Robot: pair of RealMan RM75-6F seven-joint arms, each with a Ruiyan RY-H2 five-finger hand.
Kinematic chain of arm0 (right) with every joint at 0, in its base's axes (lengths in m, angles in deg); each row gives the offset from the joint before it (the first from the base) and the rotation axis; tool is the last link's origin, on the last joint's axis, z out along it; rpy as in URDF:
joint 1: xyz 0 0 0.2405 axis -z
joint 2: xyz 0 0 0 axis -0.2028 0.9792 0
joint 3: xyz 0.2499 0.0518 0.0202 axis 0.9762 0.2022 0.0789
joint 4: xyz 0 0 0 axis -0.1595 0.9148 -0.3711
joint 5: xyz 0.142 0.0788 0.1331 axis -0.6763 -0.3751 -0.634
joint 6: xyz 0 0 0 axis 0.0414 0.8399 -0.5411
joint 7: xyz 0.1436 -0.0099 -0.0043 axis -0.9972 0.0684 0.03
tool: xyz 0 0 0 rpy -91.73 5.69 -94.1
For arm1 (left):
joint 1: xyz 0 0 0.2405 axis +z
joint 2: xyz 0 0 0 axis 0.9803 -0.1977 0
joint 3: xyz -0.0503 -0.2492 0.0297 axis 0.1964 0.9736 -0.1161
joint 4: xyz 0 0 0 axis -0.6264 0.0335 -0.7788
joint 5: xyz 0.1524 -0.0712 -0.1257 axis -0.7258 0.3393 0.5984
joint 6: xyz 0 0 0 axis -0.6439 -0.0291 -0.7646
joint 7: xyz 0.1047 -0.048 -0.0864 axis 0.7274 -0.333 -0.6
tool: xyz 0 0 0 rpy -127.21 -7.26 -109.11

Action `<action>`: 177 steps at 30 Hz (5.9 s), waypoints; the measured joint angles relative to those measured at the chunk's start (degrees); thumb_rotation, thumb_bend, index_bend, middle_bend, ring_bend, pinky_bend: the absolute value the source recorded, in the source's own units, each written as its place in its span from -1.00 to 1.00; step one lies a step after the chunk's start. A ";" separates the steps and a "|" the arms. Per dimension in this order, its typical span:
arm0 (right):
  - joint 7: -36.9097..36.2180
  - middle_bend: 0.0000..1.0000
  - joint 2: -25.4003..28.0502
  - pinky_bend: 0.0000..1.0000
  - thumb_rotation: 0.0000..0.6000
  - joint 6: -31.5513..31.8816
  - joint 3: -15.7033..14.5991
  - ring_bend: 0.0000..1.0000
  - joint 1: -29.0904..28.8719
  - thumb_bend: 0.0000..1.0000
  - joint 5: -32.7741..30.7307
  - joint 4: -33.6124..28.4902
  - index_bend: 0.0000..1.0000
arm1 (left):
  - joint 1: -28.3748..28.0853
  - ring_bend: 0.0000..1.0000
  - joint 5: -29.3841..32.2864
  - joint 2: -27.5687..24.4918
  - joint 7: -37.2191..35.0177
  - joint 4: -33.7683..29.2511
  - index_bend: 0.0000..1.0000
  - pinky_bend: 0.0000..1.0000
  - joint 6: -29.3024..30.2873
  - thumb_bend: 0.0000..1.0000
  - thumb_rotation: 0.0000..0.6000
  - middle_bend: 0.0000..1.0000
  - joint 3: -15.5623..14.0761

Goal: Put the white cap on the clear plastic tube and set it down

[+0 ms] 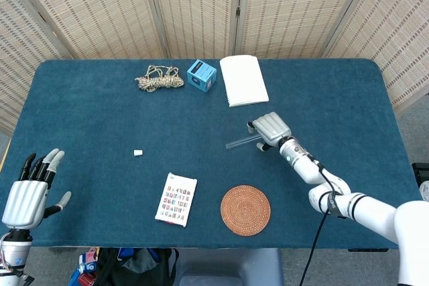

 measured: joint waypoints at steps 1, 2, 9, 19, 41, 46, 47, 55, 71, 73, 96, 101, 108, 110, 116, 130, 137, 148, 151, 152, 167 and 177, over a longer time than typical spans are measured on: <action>-0.26 1.00 -0.65 1.00 1.00 -0.21 -0.15 1.00 -0.27 -0.47 0.04 0.85 -0.17 | 0.03 -0.74 0.04 0.01 -0.01 0.02 -0.89 -0.93 0.03 -0.50 1.00 -0.83 0.00; -0.53 1.00 -1.26 1.00 1.00 -0.44 -0.31 1.00 -0.52 -0.47 0.09 1.67 -0.16 | 0.07 -0.74 0.07 0.01 -0.01 0.05 -0.89 -0.93 0.06 -0.50 1.00 -0.83 -0.01; -2.67 1.00 -5.10 1.00 1.00 -1.97 -1.02 1.00 -2.34 -0.47 0.66 7.36 -0.14 | 0.24 -0.74 0.41 0.21 -0.11 0.31 -0.89 -0.93 -0.04 -0.50 1.00 -0.83 -0.14; -5.36 1.00 -9.04 1.00 1.00 -3.70 -1.21 1.00 -5.04 -0.47 2.06 13.19 -0.14 | 0.45 -0.74 0.86 0.37 -0.54 0.90 -0.89 -0.93 -0.10 -0.50 1.00 -0.83 -0.17; -6.96 1.00 -12.36 1.00 1.00 -6.81 -1.89 1.00 -7.05 -0.42 1.68 19.49 -0.11 | 0.76 -0.74 1.22 1.13 -1.43 2.50 -0.89 -0.93 -0.14 -0.50 1.00 -0.83 -0.29; -6.86 1.00 -12.65 1.00 1.00 -7.08 -2.11 1.00 -7.17 -0.40 1.67 19.87 -0.07 | 0.76 -0.74 1.14 1.23 -1.45 2.72 -0.89 -0.93 -0.13 -0.50 1.00 -0.83 -0.31; -6.86 1.00 -12.70 1.00 1.00 -7.11 -2.12 1.00 -7.19 -0.39 1.64 19.93 -0.06 | 0.76 -0.74 1.15 1.25 -1.46 2.77 -0.89 -0.93 -0.14 -0.50 1.00 -0.83 -0.31; -6.71 1.00 -12.86 1.00 1.00 -7.28 -2.28 1.00 -7.21 -0.36 1.46 20.36 0.02 | 0.88 -0.74 1.23 1.43 -1.54 3.10 -0.90 -0.93 -0.09 -0.50 1.00 -0.83 -0.35; -8.75 1.00 -11.52 1.00 1.00 -2.99 -2.01 1.00 -5.64 0.25 2.95 17.88 0.51 | 0.11 -0.74 0.77 1.07 -2.09 3.11 -0.91 -0.93 -0.46 -0.50 1.00 -0.83 0.22; -9.43 1.00 -10.37 1.00 1.00 -1.38 -1.96 1.00 -5.03 0.30 3.62 16.09 0.54 | -0.23 -0.74 0.63 0.81 -2.54 2.97 -0.91 -0.93 -0.76 -0.50 1.00 -0.83 0.39; -10.39 1.00 15.76 1.00 1.00 25.11 -1.08 1.00 12.00 0.47 6.86 -18.89 0.70 | -14.70 0.57 -3.27 -2.19 -13.75 4.52 -0.61 0.71 -15.26 -0.50 1.00 0.55 4.62; -8.20 1.00 19.45 1.00 1.00 27.82 -1.69 1.00 14.80 0.47 7.01 -23.72 0.70 | -18.66 0.89 -3.40 -2.00 -15.12 6.17 -0.56 0.99 -21.56 -0.31 1.00 0.84 4.26; -5.94 1.00 22.10 1.00 1.00 29.84 -2.52 1.00 17.40 0.47 7.17 -27.81 0.70 | -24.84 1.00 -1.16 -1.72 -16.82 8.11 -0.57 1.00 -33.60 0.01 -0.01 0.95 3.41; -5.62 1.00 22.36 1.00 1.00 30.08 -2.68 1.00 17.80 0.48 7.29 -28.38 0.70 | -26.32 1.00 0.07 -1.64 -16.91 8.37 -0.59 1.00 -36.94 0.06 -0.19 0.96 3.17; -5.19 1.00 22.79 1.00 1.00 30.66 -3.22 1.00 19.01 0.49 7.66 -29.32 0.70 | -31.00 1.00 6.27 -0.76 -15.18 9.88 -0.65 1.00 -47.14 0.09 -0.35 0.98 2.20; -5.78 1.00 22.75 1.00 1.00 31.58 -3.92 1.00 20.90 0.50 9.22 -29.70 0.70 | -35.62 1.00 16.62 2.98 -11.57 16.59 -0.69 1.00 -56.05 0.09 -0.46 0.98 -0.26; -5.73 1.00 22.83 1.00 1.00 31.64 -3.90 1.00 21.37 0.51 9.48 -29.91 0.71 | -36.70 1.00 19.14 4.57 -10.92 18.39 -0.69 1.00 -57.36 0.09 -0.45 0.98 -0.90; -6.06 1.00 23.09 1.00 1.00 32.02 -3.85 1.00 22.31 0.51 9.64 -29.91 0.71 | -38.05 1.00 20.75 6.05 -11.34 19.55 -0.69 1.00 -57.93 0.09 -0.45 0.98 -0.93; -6.33 1.00 23.06 1.00 1.00 32.25 -3.73 1.00 22.56 0.51 9.68 -29.75 0.71 | -38.28 1.00 20.80 6.17 -11.50 19.36 -0.69 1.00 -57.69 0.09 -0.46 0.98 -0.78; -6.38 1.00 23.04 1.00 1.00 32.28 -3.71 1.00 22.61 0.51 9.69 -29.68 0.71 | -38.38 1.00 20.81 6.23 -11.54 19.34 -0.69 1.00 -57.58 0.09 -0.45 0.98 -0.71; -7.54 1.00 22.87 1.00 1.00 32.17 -3.71 1.00 23.38 0.51 10.07 -28.94 0.71 | -40.54 1.00 21.86 6.39 -10.36 18.90 -0.69 1.00 -57.18 0.09 -0.43 0.98 -0.14; -8.42 1.00 22.87 1.00 1.00 32.02 -3.57 1.00 23.70 0.51 10.19 -28.45 0.71 | -41.09 1.00 23.38 6.12 -8.51 18.12 -0.70 1.00 -56.28 0.09 -0.43 0.98 -0.79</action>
